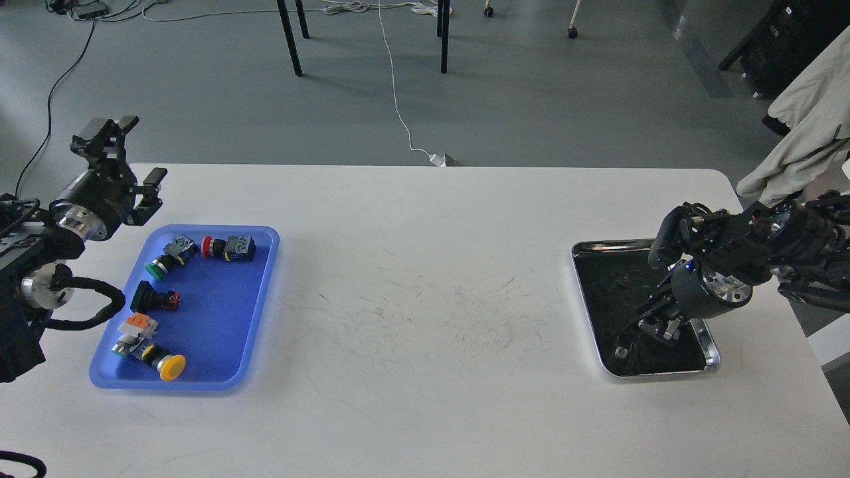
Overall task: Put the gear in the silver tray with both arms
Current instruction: 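Carry the gear over the silver tray and lower it in, then open the right gripper and raise it away from the silver tray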
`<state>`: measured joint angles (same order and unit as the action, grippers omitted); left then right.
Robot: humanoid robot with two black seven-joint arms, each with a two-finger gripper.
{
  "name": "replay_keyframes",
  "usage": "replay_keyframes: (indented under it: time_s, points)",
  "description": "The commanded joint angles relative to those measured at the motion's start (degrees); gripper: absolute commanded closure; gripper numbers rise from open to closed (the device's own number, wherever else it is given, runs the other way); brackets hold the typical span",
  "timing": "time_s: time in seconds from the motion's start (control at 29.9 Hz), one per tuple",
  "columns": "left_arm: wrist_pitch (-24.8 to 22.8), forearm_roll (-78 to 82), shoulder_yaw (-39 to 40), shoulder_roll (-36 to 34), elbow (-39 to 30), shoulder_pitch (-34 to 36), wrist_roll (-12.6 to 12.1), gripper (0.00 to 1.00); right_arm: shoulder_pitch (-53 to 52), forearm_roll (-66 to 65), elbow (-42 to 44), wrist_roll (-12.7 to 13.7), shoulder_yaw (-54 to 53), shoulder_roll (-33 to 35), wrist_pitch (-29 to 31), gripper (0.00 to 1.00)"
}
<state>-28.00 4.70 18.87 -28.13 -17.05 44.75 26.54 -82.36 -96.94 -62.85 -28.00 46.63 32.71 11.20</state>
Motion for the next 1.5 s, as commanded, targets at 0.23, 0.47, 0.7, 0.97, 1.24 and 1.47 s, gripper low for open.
replay_keyframes:
  time_s: [0.23, 0.47, 0.7, 0.97, 1.24, 1.47]
  points:
    - [0.0, 0.0, -0.1, 0.0, 0.0, 0.1, 0.0, 0.01, 0.0, 0.6, -0.1, 0.0, -0.8, 0.0, 0.0, 0.75]
    - [0.0, 0.0, -0.1, 0.0, 0.0, 0.0, 0.0, 0.01, 0.1, 1.1, -0.5, 0.0, -1.7, 0.6, 0.0, 0.58]
    - [0.0, 0.0, -0.2, -0.1, 0.0, 0.0, -0.1, 0.01, 0.0, 1.3, -0.1, 0.0, -2.9, 0.9, -0.3, 0.42]
    - [0.0, 0.4, -0.7, -1.0, -0.4, -0.4, -0.8, 0.01, -0.2, 13.5, 0.9, 0.0, -9.1, 3.3, 0.0, 0.28]
    - [0.0, 0.3, -0.3, -1.4, -0.2, 0.4, -2.5, 0.01, 0.5, 28.3, 7.0, 0.0, -13.8, 6.5, 0.1, 0.13]
    - [0.0, 0.0, 0.5, -1.1, -0.1, 1.4, -2.8, 0.01, 5.6, 46.6, 12.9, 0.0, -18.5, 7.1, -0.7, 0.05]
